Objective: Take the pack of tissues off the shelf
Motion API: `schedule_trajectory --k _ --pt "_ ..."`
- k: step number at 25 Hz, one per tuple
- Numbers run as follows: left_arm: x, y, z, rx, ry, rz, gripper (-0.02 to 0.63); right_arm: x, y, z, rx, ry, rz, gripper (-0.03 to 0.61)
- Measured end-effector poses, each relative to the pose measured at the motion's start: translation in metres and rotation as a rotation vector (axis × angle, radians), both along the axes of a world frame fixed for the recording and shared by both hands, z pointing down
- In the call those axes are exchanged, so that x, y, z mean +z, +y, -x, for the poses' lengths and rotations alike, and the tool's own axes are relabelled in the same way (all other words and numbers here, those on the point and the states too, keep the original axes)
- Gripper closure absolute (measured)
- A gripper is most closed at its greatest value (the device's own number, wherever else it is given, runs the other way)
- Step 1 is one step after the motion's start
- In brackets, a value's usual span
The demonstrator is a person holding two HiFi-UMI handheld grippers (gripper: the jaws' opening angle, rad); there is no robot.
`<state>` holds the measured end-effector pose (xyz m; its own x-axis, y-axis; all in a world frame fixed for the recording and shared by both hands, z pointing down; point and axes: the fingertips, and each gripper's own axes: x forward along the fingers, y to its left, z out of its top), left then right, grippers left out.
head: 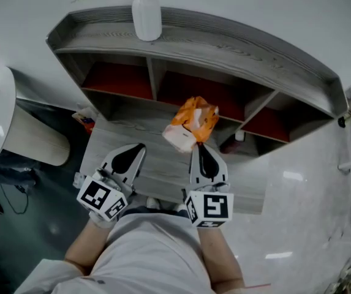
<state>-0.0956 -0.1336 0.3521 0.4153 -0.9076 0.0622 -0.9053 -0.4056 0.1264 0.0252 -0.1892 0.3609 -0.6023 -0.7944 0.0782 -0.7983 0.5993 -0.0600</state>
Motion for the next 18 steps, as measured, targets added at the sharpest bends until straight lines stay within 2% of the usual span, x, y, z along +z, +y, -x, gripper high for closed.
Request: schedule_trajectory --k 11,18 --pt "-0.002 0.014 0.02 -0.054 -0.003 -0.003 0.597 -0.003 0.02 0.044 -0.167 0.004 -0.037 0.56" --pt "-0.001 0.015 0.021 -0.049 -0.003 -0.002 0.597 -0.009 0.028 0.057 -0.207 -0.001 -0.057 0.56"
